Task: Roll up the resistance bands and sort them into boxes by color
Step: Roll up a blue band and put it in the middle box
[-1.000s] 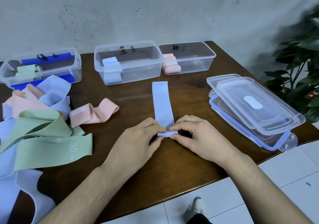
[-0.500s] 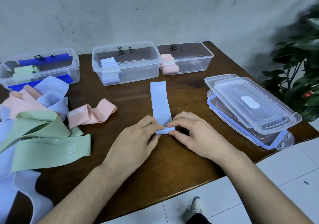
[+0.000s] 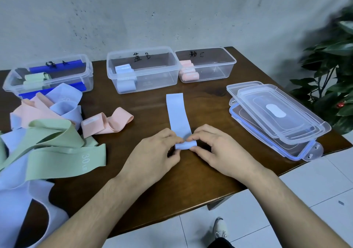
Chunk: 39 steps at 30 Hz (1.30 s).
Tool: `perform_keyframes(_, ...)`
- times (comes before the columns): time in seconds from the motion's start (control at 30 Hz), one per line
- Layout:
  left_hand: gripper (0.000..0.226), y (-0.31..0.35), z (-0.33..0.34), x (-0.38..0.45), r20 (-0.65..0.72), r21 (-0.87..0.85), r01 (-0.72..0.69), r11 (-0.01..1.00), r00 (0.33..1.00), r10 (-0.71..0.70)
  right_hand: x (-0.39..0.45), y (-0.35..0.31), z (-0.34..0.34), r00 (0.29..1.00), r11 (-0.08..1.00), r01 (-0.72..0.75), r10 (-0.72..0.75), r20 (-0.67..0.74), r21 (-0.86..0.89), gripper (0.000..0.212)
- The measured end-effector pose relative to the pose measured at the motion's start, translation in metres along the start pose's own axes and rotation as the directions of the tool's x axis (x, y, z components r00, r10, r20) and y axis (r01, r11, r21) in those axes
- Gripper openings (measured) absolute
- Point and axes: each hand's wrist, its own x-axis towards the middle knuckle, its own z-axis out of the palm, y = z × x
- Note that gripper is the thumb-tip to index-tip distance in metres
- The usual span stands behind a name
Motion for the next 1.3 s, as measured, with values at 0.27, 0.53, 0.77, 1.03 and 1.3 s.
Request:
perform_keyframes(0.27, 0.025, 0.013, 0.004, -0.034, 0.014, -0.006, -0.05, 0.999, 0.999, 0.05, -0.039, -0.006, 0.007, 0.994, 0.993, 0.11, -0.111, -0.008, -0.03, 0.021)
perform_keyframes(0.53, 0.03, 0.015, 0.003, -0.033, 0.062, -0.076, 0.058, 0.995, 0.997, -0.053, -0.043, -0.012, 0.014, 0.992, 0.995, 0.092, -0.094, -0.089, -0.028, 0.024)
perform_keyframes(0.77, 0.022, 0.016, 0.009, -0.041, -0.013, -0.119, 0.019, 0.993, 1.0, -0.021, -0.039, -0.011, 0.011, 0.998, 0.998, 0.046, -0.045, -0.051, 0.036, 0.022)
perform_keyframes(1.03, 0.026, 0.013, 0.003, -0.029, 0.052, -0.095, 0.1, 0.99, 0.994, -0.095, -0.035, -0.01, 0.008, 0.997, 0.999, 0.035, -0.033, -0.07, 0.032, 0.025)
perform_keyframes(1.3, 0.023, 0.014, 0.007, -0.032, -0.03, -0.104, 0.062, 0.993, 0.997, -0.066, -0.026, -0.009, 0.005, 1.0, 0.998, -0.001, 0.001, -0.005, 0.058, 0.023)
